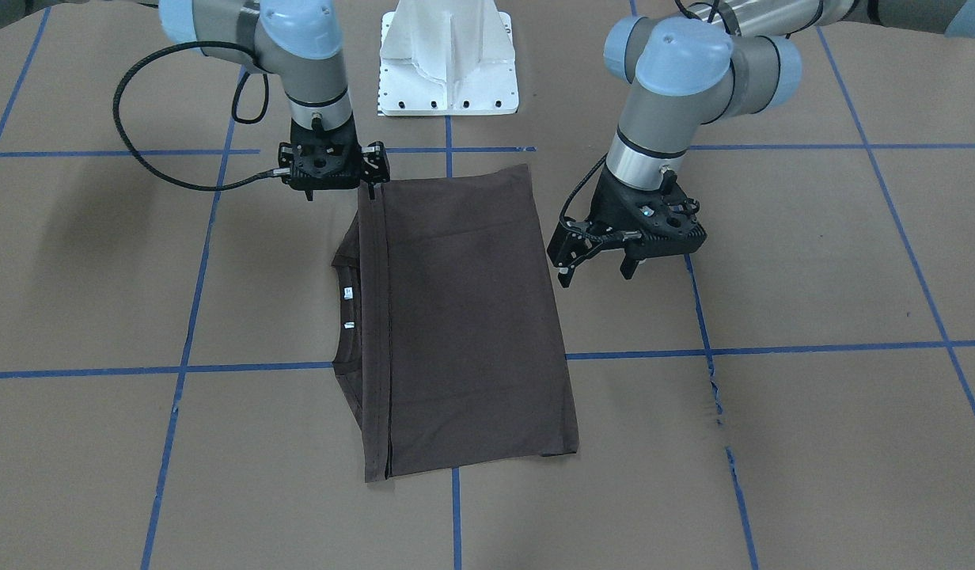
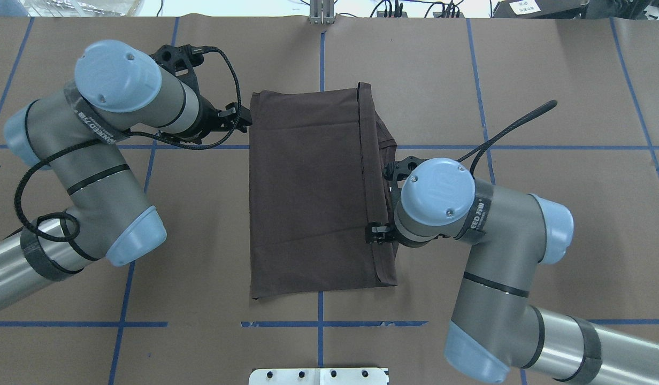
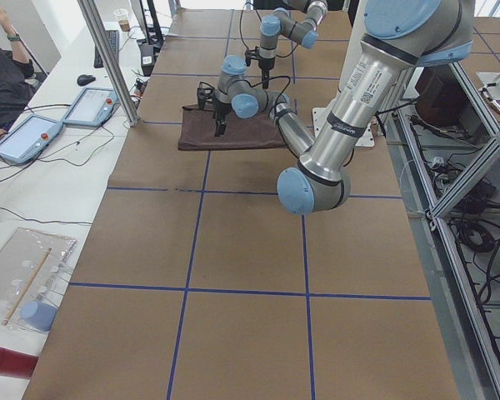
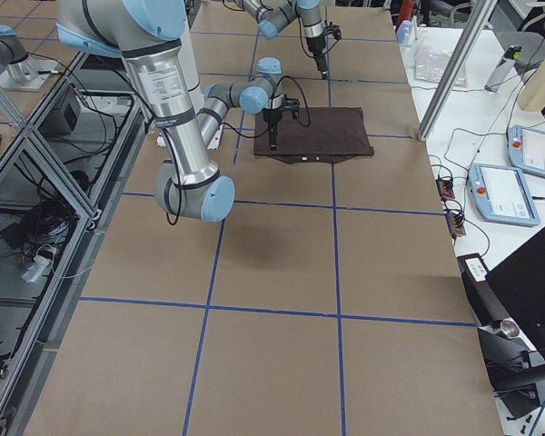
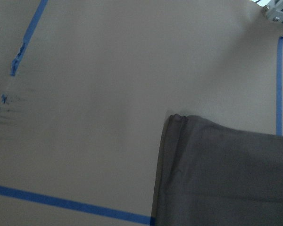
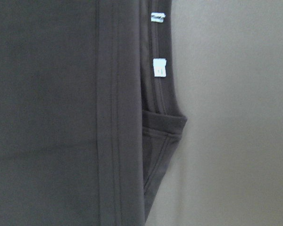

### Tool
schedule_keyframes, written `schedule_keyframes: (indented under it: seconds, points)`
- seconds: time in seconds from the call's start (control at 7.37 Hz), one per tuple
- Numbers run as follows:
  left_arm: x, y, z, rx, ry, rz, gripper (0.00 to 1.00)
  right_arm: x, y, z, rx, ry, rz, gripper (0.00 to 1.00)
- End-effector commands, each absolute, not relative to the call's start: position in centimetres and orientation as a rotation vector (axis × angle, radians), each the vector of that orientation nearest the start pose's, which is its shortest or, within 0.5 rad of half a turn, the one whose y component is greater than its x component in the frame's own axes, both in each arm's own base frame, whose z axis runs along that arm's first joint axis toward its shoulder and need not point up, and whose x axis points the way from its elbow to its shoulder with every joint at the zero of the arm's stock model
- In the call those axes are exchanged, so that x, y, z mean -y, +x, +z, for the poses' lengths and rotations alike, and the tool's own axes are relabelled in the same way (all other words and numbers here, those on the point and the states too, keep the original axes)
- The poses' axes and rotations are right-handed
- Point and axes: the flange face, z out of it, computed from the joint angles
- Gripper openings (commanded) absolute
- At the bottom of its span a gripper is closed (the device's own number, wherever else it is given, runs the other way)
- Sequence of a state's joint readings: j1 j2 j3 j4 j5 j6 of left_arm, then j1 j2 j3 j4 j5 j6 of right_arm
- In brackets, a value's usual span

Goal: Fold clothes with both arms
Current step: 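Move the right gripper onto the shirt's side edge nearest it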

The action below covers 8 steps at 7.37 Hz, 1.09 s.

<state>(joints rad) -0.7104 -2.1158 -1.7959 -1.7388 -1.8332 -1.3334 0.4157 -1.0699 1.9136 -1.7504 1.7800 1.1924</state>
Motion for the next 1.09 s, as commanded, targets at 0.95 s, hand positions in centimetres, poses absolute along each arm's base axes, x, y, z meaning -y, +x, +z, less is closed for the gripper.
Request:
schedule_keyframes:
  seconds: [0.95]
  points:
    - [48.5, 41.4, 24.1, -0.932, 0.195, -0.298, 1.00, 32.6, -57.0, 27.9, 0.601, -0.017, -0.136, 1.00]
